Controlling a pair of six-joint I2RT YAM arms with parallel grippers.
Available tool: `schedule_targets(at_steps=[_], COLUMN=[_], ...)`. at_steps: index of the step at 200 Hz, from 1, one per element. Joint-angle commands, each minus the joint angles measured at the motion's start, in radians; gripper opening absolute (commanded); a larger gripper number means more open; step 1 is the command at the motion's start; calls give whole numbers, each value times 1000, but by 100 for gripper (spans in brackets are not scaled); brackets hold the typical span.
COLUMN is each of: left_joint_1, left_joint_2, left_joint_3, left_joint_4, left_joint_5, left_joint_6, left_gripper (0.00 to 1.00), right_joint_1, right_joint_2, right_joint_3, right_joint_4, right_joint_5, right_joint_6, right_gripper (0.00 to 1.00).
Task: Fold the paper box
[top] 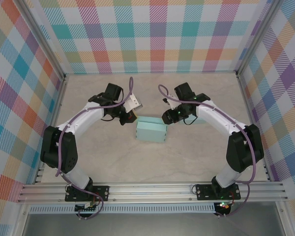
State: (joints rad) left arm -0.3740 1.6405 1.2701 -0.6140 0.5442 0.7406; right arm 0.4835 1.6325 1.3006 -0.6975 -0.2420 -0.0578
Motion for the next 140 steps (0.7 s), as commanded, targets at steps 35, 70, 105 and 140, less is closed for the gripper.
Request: schedule_targets(at_steps=[35,70,105,140], left_joint_1=[-14,-27,-62,-96], left_joint_2=[-23,-28,-43,-69], left_joint_3=[-11,-15,-10,-10], left_joint_4=[28,43,61,100], left_joint_5=[-30,-58,-164,-260], left_joint_6=[-29,-81,-234,-450], left_gripper=[0,0,0,0], right_joint_1=[-5,-5,0,24], right_joint_2=[-38,-43,-46,-43], right_joint_3=[-28,-29,-19,6], right_joint_4=[-17,-12,1,7], right_joint_5=[29,35,53,150], right_joint_6=[35,62,115,172], right_gripper=[38,22,17,12])
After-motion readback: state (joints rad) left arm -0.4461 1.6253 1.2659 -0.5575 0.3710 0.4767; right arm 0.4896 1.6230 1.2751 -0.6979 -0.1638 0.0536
